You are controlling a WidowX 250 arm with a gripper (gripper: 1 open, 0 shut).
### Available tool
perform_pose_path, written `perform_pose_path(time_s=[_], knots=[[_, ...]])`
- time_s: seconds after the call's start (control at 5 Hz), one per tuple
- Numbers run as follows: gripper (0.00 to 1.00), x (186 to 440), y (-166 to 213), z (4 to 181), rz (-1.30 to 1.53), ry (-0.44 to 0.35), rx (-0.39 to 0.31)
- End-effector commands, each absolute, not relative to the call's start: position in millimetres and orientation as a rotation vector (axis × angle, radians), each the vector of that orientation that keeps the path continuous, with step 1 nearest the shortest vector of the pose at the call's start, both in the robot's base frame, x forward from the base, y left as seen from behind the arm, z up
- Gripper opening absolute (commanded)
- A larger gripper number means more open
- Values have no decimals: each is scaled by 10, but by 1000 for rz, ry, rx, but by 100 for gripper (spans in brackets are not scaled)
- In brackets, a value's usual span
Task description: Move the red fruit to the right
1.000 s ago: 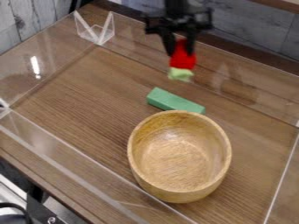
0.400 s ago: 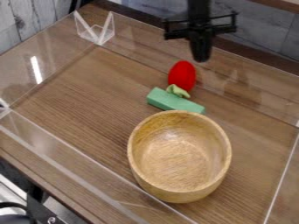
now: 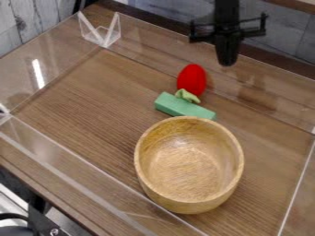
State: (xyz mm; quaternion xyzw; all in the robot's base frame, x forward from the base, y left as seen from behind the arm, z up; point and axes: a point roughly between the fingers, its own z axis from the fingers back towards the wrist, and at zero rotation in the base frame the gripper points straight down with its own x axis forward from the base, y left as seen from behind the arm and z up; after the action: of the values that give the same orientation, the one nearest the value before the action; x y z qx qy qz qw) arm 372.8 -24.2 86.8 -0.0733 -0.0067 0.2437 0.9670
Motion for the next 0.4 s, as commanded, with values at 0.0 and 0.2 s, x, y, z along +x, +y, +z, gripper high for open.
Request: perform_pose_path(time_s=[0.0,0.2], knots=[[0,3741,-279,1007,490,-71,-140],[0,3749,-285,1002,502,-70,-132]])
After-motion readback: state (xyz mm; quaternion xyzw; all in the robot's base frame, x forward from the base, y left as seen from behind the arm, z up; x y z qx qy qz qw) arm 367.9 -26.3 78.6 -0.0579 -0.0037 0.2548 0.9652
